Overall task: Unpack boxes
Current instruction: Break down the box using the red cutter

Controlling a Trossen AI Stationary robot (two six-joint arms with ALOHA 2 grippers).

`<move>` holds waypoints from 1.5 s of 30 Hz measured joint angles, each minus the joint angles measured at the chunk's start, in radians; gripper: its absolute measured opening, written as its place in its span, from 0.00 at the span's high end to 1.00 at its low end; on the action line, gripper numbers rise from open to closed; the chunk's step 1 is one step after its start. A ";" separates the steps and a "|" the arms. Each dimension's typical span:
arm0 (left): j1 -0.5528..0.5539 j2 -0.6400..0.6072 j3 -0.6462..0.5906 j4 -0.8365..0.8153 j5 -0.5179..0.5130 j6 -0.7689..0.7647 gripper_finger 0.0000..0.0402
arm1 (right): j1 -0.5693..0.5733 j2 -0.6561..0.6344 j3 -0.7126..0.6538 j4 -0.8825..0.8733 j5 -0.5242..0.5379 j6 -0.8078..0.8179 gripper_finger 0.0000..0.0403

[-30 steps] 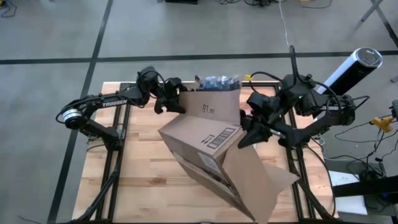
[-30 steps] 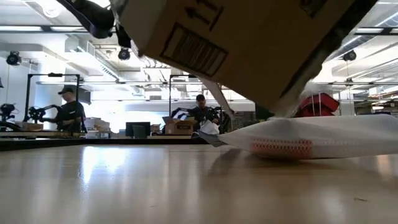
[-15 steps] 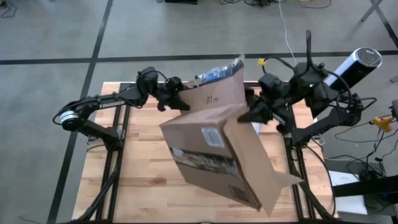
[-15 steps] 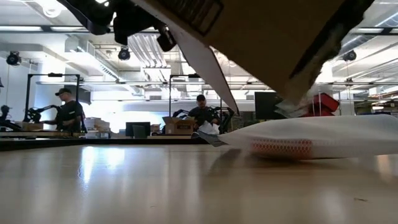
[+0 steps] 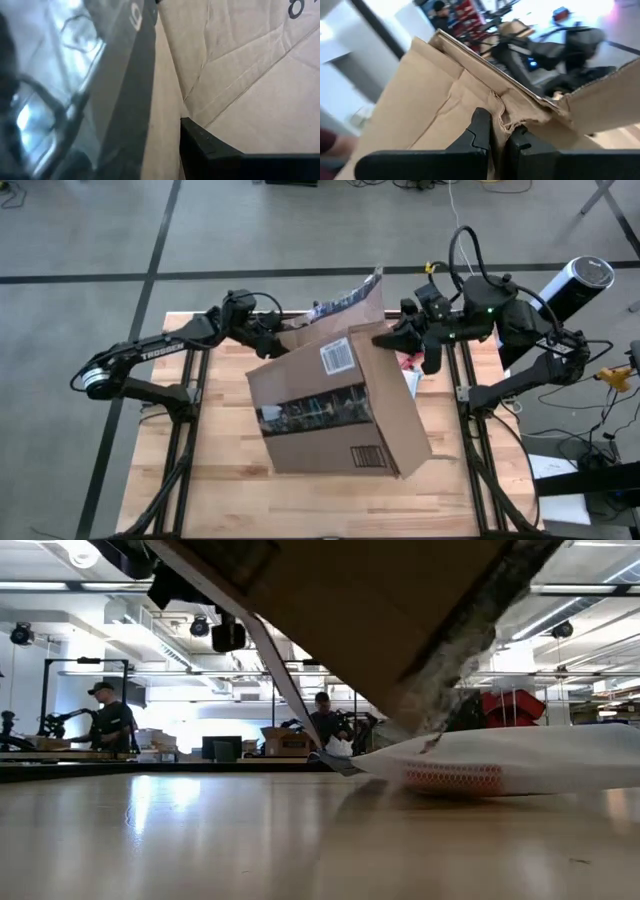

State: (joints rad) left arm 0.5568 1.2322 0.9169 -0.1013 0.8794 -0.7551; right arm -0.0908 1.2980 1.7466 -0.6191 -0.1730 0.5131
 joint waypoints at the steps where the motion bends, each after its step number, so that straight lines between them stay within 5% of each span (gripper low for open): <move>1: 0.001 -0.009 0.000 -0.028 -0.001 0.000 1.00 | -0.006 0.001 0.000 -0.009 0.001 0.008 1.00; 15: 0.042 -0.071 0.000 -0.286 -0.044 0.053 1.00 | -0.038 0.006 -0.004 -0.261 0.008 0.076 1.00; 25: 0.062 -0.081 0.000 -0.418 -0.054 0.074 1.00 | -0.080 0.006 -0.095 -0.440 0.132 0.081 1.00; 36: 0.079 -0.084 0.000 -0.522 -0.130 0.133 1.00 | -0.189 0.008 -0.284 -0.427 0.095 0.012 1.00; 45: 0.098 -0.055 0.002 -0.636 -0.259 0.233 1.00 | -0.233 0.010 -0.480 -0.245 -0.027 0.009 1.00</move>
State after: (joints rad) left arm 0.6543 1.1774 0.9184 -0.7378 0.6200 -0.5218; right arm -0.3234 1.3079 1.2665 -0.8637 -0.2000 0.5216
